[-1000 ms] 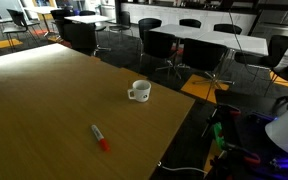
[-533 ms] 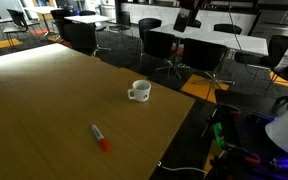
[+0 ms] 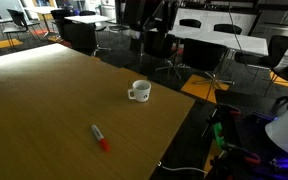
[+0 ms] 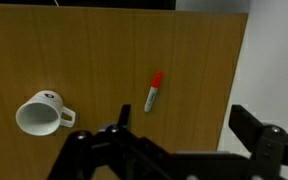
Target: Put the marker in the mug
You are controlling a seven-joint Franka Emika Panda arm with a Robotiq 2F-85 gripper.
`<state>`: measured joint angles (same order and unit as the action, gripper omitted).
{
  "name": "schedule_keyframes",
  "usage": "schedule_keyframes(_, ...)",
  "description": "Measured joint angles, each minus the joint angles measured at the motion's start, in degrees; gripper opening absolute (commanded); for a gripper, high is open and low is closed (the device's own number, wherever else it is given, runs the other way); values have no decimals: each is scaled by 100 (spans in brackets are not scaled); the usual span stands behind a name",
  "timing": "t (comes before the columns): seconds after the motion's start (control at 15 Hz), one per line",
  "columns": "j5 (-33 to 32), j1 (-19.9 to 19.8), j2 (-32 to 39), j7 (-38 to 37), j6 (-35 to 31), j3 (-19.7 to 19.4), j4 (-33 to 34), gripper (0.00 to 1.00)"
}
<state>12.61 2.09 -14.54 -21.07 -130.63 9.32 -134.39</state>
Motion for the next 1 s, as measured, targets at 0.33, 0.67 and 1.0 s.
schedule_keyframes(0.33, -153, 79, 852, -795, -669, 89, 254, 100)
schedule_keyframes(0.67, -892, 306, 1663, -1724, -1145, 102, 421, 100)
schedule_keyframes(1.0, -905, 384, 1954, -1729, -1145, 96, 577, 100)
